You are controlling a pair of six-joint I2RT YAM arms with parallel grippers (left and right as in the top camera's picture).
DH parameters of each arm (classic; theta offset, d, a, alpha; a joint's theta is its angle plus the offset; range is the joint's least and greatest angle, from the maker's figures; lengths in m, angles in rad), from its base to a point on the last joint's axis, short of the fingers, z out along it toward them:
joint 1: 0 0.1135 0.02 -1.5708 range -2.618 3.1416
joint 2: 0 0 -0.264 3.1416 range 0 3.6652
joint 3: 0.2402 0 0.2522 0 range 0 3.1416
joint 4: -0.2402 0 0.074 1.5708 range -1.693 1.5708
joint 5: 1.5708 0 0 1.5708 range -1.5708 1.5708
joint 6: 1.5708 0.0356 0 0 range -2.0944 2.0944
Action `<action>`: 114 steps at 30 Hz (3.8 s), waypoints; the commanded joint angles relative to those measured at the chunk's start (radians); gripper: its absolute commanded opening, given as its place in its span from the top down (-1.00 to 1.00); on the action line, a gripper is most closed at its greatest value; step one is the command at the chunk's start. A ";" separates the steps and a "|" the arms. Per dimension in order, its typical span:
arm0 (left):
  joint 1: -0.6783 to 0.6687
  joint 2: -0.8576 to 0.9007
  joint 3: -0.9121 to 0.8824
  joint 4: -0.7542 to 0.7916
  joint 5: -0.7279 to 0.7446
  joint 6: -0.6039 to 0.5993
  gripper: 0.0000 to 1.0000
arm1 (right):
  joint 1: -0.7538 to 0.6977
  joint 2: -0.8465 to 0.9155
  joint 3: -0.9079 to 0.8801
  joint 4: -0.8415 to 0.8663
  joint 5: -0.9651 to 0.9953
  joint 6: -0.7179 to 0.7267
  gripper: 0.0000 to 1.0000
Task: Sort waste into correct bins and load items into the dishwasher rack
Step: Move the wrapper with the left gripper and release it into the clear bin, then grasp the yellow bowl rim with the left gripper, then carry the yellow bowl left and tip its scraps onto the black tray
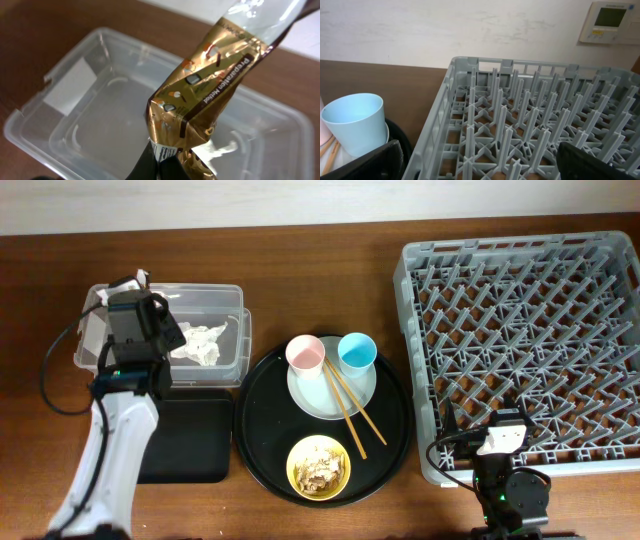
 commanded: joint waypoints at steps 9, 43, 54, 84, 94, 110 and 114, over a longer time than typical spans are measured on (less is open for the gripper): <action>0.039 -0.037 0.002 0.062 0.023 -0.024 -0.29 | 0.006 -0.006 -0.005 -0.005 0.013 0.002 -0.97; -1.004 -0.057 0.002 -0.592 0.347 -0.341 0.07 | 0.006 -0.006 -0.005 -0.005 0.013 0.002 -0.97; -1.133 0.093 0.002 -0.552 0.336 -0.340 0.09 | 0.006 -0.006 -0.005 -0.005 0.012 0.002 -0.97; -1.136 0.238 0.002 -0.488 0.282 -0.370 0.64 | 0.006 -0.006 -0.005 -0.005 0.013 0.002 -0.97; -1.094 0.264 0.002 -0.491 0.314 -0.385 0.85 | 0.006 -0.006 -0.005 -0.005 0.013 0.002 -0.97; -0.899 0.048 0.198 -0.757 0.063 -0.335 0.99 | 0.006 -0.006 -0.005 -0.005 0.013 0.002 -0.97; -0.683 -0.094 0.198 -0.761 0.076 -0.302 0.99 | 0.006 -0.006 -0.005 -0.005 0.013 0.002 -0.97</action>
